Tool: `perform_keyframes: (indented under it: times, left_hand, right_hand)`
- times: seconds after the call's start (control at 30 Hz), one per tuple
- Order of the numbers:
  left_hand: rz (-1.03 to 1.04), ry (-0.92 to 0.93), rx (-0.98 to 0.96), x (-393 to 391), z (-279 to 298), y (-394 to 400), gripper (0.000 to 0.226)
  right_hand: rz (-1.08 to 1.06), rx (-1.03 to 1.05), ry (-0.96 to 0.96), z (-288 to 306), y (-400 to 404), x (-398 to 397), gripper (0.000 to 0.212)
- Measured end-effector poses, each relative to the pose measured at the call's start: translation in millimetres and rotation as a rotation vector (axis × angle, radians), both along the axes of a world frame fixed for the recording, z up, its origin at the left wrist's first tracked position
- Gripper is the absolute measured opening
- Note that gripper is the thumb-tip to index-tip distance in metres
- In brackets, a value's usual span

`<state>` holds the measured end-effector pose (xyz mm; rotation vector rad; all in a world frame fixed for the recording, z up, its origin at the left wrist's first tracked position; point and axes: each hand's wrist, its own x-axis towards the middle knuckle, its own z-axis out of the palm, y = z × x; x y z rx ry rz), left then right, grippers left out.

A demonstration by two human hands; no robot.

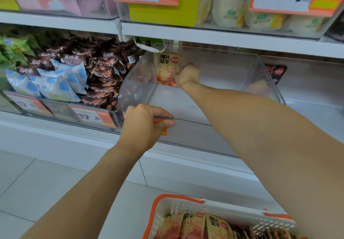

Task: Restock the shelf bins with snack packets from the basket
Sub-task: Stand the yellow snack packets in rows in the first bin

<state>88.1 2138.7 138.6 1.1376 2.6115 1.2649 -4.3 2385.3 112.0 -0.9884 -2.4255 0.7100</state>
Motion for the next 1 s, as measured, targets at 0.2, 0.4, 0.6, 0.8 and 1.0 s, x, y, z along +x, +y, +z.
perform_keyframes:
  times: [0.2, 0.4, 0.6, 0.8, 1.0]
  left_hand:
    - [-0.008, 0.114, 0.001, 6, -3, 1, 0.004]
    - [0.026, 0.575, 0.098, 27, -15, -5, 0.010]
    - [-0.356, 0.119, -0.248, 122, -67, 12, 0.005]
    - [-0.399, -0.182, -0.698, 205, -171, -11, 0.021]
    - [-0.277, -0.012, -0.870, 241, -205, -14, 0.055]
  right_hand:
    - [0.156, -0.203, 0.046, 46, -19, 65, 0.009]
    - [0.679, -0.317, 0.123, 80, -102, 276, 0.010]
    - [0.678, -0.402, -0.776, -53, -102, 379, 0.033]
    - [0.548, -0.244, -0.930, -159, -104, 425, 0.075]
    - [0.563, -0.271, -0.942, -186, -124, 440, 0.072]
